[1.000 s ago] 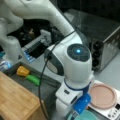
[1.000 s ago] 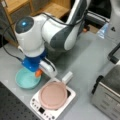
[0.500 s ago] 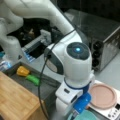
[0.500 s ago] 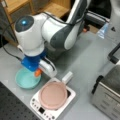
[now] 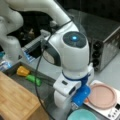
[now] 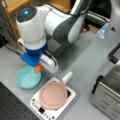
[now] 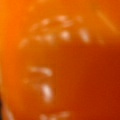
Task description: Open the drawer. Pick up the carrot. Put the carrots in the drawer.
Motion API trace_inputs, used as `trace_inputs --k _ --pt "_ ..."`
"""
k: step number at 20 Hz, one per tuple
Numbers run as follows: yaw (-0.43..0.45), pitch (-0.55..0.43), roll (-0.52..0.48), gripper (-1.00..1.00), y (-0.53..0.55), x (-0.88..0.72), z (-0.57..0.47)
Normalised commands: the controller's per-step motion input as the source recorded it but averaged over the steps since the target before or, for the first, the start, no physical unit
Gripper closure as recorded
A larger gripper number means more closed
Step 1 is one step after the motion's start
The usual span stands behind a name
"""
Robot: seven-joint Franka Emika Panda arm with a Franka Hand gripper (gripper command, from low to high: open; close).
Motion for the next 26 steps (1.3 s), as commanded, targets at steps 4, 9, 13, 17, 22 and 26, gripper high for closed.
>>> trace_inputs --k 4,9,13,17,22,26 --pt "0.087 -0.14 -0.067 1.0 0.12 -0.44 -0.04" --pt "0.263 -0.014 -0.141 1.0 0.07 -0.54 0.09" --pt "0.264 -0.038 -0.126 1.0 0.13 -0.5 0.12" --pt "0.224 -0.064 -0.143 1.0 0.12 -0.39 0.03" --pt "0.178 -0.079 -0.164 1.0 0.1 -0.27 -0.06" --pt "0.207 -0.145 -0.254 1.0 0.04 -0.22 -0.07"
